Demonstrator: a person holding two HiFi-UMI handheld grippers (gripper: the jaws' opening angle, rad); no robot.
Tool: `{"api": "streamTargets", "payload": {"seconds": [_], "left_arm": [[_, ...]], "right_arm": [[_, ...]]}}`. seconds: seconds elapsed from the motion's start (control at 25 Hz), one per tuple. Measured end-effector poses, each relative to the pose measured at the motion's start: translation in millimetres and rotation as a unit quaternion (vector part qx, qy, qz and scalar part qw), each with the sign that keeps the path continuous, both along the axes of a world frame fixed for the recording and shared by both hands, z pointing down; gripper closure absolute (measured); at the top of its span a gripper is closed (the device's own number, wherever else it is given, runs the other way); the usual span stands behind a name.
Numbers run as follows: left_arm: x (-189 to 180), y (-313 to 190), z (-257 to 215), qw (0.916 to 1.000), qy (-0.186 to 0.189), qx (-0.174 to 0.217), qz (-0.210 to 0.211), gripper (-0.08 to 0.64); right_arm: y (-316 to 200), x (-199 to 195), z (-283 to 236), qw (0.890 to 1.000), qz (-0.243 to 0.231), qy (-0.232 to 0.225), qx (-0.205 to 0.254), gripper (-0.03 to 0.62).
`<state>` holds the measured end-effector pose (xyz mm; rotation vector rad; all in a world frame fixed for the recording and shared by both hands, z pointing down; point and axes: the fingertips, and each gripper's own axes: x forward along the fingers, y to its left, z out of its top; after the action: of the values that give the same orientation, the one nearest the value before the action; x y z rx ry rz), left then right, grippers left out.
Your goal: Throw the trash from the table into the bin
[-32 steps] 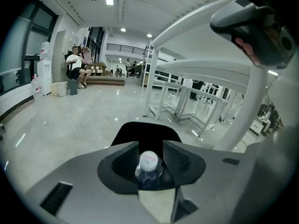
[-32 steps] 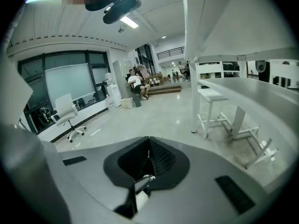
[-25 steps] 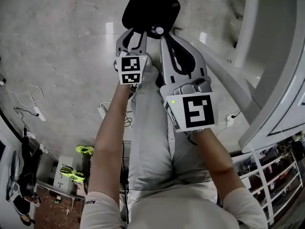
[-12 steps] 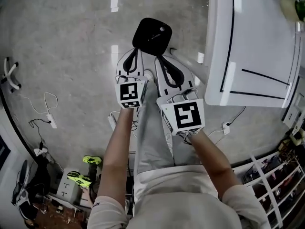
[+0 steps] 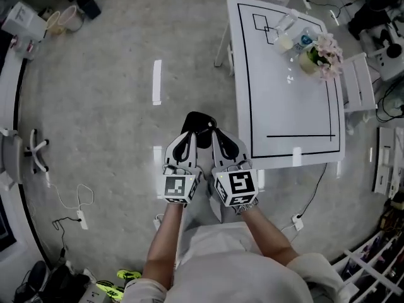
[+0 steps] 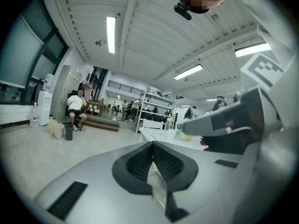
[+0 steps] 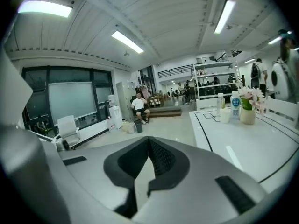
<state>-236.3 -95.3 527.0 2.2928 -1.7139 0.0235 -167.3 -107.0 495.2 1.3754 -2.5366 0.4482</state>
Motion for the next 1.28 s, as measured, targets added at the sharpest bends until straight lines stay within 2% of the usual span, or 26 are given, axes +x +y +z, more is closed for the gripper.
{"api": "streamTargets", "payload": {"seconds": [0.2,0.36,0.56,0.72,0.92,1.12,1.28], "left_arm": [[26,15,-103,0.999,-0.005,0.035,0.029,0.554],[48,28,-174,0.9955,0.002,0.062,0.071,0.554],[86,39,-236,0.987,0.013,0.107,0.119,0.554],[114,46,-257,0.9797,0.015,0.124,0.157,0.554],[141,53,-262,0.975,0.019,0.128,0.18,0.554],[171,49,-257,0.9748,0.013,0.123,0.186,0.554],[200,38,-254,0.9791,0.015,0.115,0.167,0.554]], "right_arm": [[30,25,-76,1.0,-0.001,-0.012,0.019,0.581],[49,38,-133,0.999,-0.006,-0.011,0.051,0.581],[58,86,-181,0.995,0.044,-0.008,0.094,0.581],[61,119,-201,0.99,0.093,-0.006,0.108,0.581],[63,141,-211,0.986,0.115,0.001,0.121,0.581],[65,168,-207,0.986,0.119,-0.004,0.118,0.581],[60,195,-202,0.989,0.099,-0.005,0.114,0.581]]}}
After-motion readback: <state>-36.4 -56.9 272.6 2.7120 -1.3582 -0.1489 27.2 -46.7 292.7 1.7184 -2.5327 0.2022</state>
